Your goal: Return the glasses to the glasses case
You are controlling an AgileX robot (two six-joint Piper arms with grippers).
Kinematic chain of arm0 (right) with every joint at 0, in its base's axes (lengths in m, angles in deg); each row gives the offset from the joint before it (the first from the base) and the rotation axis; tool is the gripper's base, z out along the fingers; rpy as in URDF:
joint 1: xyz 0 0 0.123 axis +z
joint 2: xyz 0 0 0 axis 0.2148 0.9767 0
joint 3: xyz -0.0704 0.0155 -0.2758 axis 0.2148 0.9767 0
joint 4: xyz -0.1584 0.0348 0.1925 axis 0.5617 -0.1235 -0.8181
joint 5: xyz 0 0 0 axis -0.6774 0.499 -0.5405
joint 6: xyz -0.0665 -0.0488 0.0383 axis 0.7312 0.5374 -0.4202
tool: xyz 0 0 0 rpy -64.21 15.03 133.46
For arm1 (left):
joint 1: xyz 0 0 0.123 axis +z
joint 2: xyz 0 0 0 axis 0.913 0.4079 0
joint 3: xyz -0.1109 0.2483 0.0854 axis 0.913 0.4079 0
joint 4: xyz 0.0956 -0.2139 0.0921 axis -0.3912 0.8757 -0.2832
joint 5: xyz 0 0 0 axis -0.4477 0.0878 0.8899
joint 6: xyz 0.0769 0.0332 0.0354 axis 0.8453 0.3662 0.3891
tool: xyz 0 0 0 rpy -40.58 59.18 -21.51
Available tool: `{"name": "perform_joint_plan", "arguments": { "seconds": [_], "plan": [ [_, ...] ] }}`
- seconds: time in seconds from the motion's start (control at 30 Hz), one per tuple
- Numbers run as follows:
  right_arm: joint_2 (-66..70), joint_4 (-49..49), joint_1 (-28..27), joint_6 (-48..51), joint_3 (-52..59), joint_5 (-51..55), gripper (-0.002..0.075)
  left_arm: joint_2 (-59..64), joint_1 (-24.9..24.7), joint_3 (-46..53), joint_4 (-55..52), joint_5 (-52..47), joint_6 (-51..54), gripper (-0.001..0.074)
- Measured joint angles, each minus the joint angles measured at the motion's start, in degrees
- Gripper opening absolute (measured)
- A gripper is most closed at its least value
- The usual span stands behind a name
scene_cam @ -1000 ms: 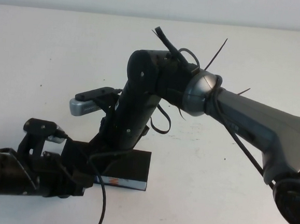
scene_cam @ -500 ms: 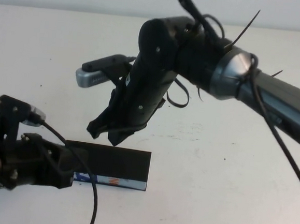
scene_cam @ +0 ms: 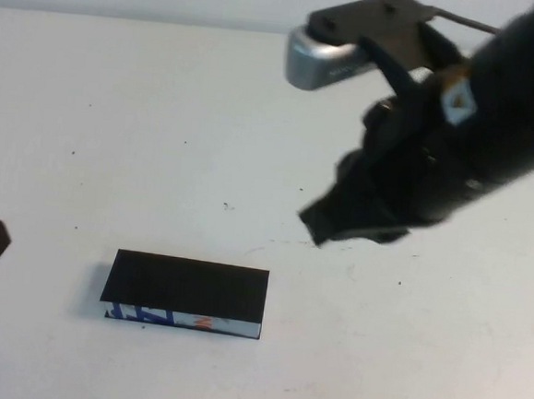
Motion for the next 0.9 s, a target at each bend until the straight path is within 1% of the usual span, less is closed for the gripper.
{"name": "perform_joint_plan", "arguments": {
  "seconds": [0.17,0.33,0.5,0.67,0.8,0.9],
  "plan": [
    [-17.32,2.35,0.14,-2.88,15.41,-0.3,-0.0013,-14.6,0.0,4.9,0.39,5.58,0.11,0.0001],
    [-34.73,2.57,0.14,-4.51,30.61,-5.94,-0.0013,-23.11,0.0,10.0,0.88,12.12,1.97,0.0001],
    [-52.78,1.48,0.14,-4.89,44.24,-17.34,-0.0013,-24.54,0.0,15.02,1.62,17.46,3.49,0.0001],
    [-69.03,0.73,0.14,-4.89,56.43,-30.11,-0.0013,-24.54,0.0,18.03,2.13,18.57,3.54,0.0001],
    [-79.37,0.73,0.14,-4.89,63.24,-39.21,-0.0013,-24.68,0.0,18.18,2.13,18.57,3.64,0.0001],
    [-84.29,0.73,0.14,-4.89,67.61,-44.63,-0.0013,-24.68,0.0,18.18,2.13,18.87,3.63,0.0001]
  ]
}}
